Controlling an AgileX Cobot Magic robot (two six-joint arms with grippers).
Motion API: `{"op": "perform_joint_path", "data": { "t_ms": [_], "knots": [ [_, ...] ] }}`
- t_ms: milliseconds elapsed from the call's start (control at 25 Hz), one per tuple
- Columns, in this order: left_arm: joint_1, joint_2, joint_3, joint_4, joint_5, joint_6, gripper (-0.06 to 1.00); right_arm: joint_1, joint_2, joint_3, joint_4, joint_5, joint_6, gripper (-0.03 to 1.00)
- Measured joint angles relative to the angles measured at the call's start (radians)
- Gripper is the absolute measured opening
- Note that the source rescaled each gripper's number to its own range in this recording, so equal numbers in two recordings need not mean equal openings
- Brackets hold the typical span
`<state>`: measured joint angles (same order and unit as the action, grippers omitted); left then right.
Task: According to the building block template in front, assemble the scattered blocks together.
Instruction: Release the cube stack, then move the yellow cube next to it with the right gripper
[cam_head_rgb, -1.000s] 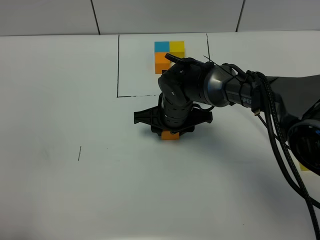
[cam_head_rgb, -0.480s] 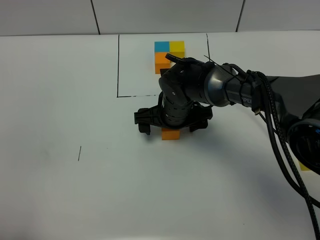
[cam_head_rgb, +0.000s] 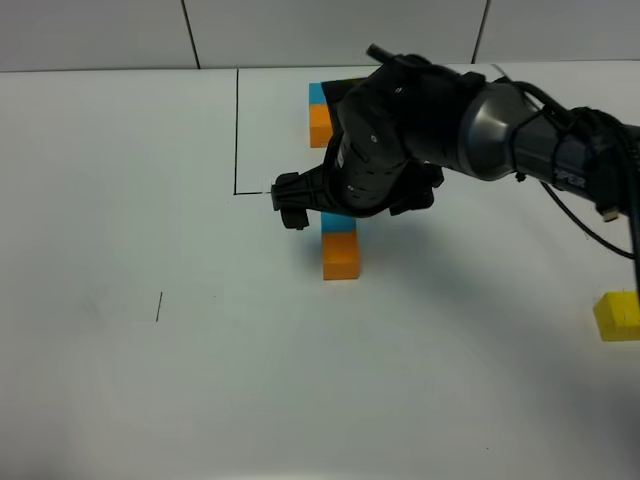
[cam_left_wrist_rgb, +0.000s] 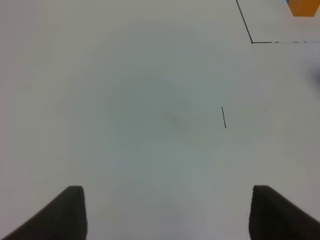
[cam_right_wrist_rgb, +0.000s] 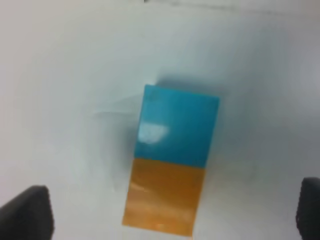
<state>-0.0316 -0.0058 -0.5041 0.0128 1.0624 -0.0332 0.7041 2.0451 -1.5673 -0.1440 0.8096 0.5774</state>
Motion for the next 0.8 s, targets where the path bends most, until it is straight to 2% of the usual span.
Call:
{"op": "perform_joint_path", "data": {
  "t_ms": [120, 240, 520, 800],
  "knots": [
    [0.000, 0.000, 0.000, 0.000, 0.000, 0.000, 0.47, -0.014, -0.071, 0.027, -0.045, 0.064, -0.050, 0.99],
    [0.000, 0.000, 0.000, 0.000, 0.000, 0.000, 0.47, -0.065, -0.163, 0.134, -0.052, 0.081, -0.099, 0.99],
    [0.000, 0.000, 0.000, 0.000, 0.000, 0.000, 0.47, -0.273, -0.387, 0.450, -0.024, 0.065, -0.197, 0.99],
    [0.000, 0.000, 0.000, 0.000, 0.000, 0.000, 0.47, -0.472, -0.534, 0.646, 0.059, 0.024, -0.293, 0.99]
  ]
}}
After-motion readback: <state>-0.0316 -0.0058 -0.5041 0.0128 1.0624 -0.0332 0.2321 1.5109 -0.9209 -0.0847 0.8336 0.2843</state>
